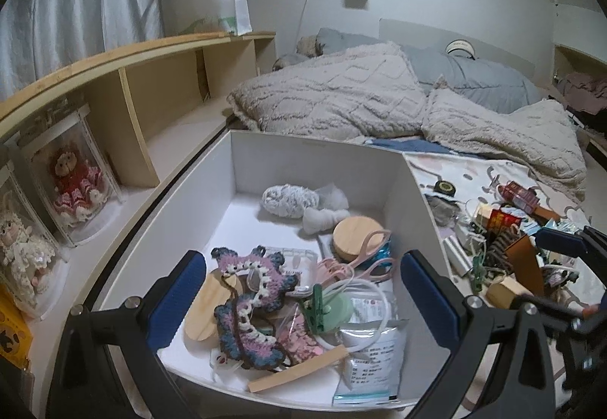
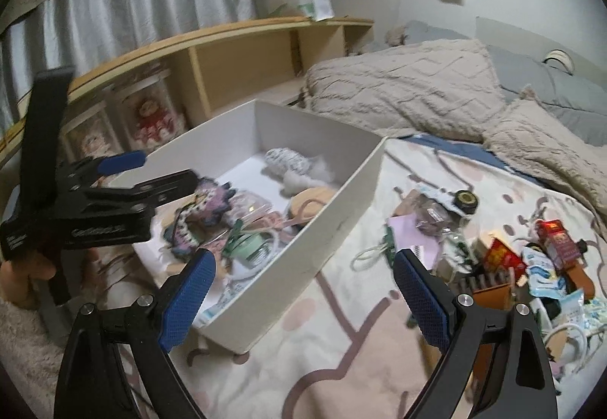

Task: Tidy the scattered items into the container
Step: 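Withdraw both tools from the box back toward the pile on the bed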

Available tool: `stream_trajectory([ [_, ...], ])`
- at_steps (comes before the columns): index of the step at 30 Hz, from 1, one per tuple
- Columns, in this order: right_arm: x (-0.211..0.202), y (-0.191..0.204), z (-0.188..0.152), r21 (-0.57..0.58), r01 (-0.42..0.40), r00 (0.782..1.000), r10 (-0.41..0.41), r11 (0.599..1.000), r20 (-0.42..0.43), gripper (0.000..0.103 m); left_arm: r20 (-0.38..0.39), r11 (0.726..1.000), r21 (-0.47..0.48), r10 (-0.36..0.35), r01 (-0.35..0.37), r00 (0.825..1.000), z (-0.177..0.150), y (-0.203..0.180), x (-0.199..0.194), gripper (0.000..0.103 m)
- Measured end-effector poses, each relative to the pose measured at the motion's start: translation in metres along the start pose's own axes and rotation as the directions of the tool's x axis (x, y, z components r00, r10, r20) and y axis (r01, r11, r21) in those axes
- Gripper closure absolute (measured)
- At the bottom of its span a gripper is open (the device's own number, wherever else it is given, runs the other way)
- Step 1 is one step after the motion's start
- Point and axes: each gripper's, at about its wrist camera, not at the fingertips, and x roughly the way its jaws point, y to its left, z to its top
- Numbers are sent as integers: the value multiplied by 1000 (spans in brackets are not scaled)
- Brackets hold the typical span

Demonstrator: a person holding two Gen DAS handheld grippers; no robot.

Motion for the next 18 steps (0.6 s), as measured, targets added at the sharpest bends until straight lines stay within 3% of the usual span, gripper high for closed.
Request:
stream_trajectory([
  [18, -56, -55, 1, 96, 165, 980, -174, 982, 101, 8, 67, 993, 5, -119, 119, 991, 10, -32, -22, 0],
])
